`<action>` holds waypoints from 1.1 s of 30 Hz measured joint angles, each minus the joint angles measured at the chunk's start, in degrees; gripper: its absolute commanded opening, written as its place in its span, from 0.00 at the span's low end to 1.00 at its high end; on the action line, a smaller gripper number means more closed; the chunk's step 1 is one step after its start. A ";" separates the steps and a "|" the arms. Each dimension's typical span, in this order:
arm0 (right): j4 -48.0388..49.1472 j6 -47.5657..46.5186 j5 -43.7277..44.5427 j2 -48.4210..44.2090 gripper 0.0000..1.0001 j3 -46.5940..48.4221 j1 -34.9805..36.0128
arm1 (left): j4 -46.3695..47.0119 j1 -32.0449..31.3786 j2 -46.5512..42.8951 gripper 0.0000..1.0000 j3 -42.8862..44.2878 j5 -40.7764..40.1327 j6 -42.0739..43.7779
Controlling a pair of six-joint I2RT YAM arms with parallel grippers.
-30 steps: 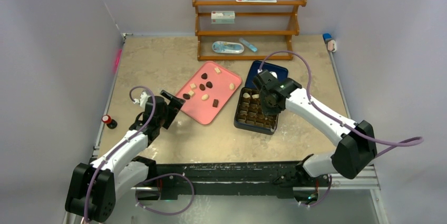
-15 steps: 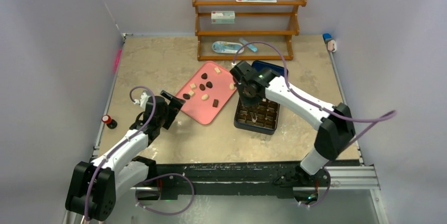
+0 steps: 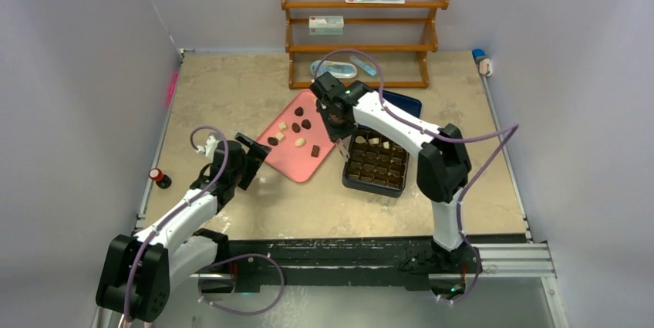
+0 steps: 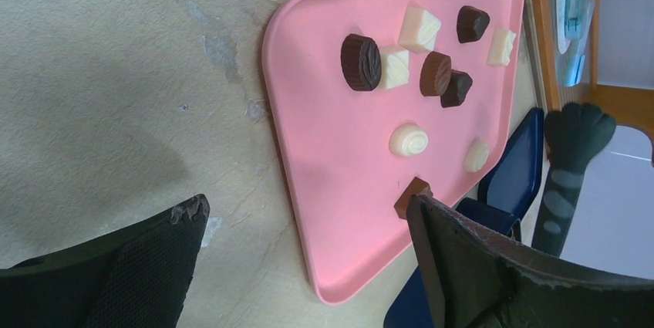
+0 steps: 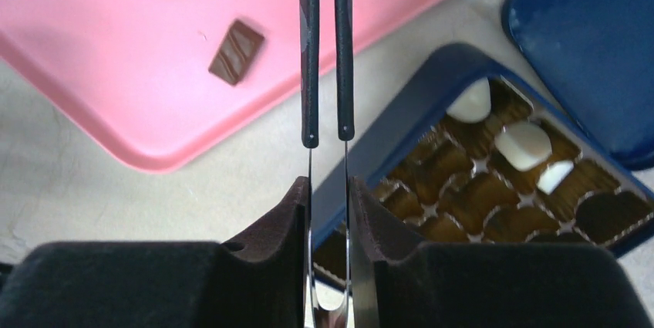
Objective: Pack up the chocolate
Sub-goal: Place the fake chocolate in the packing box, then pick up the fake chocolate from the plate.
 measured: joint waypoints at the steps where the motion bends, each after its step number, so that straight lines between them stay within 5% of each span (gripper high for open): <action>1: 0.00 -0.31 -0.04 1.55 0.25 1.53 -0.04 | 0.00 0.00 0.13 1.00 0.00 0.00 0.00; 12: -0.50 -2.01 -0.98 12.04 0.37 11.15 -3.28 | 2.03 0.00 1.40 1.00 0.00 0.02 -0.02; 33: -2.21 -4.61 -2.36 17.53 0.37 18.34 -5.14 | 4.37 0.00 3.89 1.00 0.00 0.04 -0.04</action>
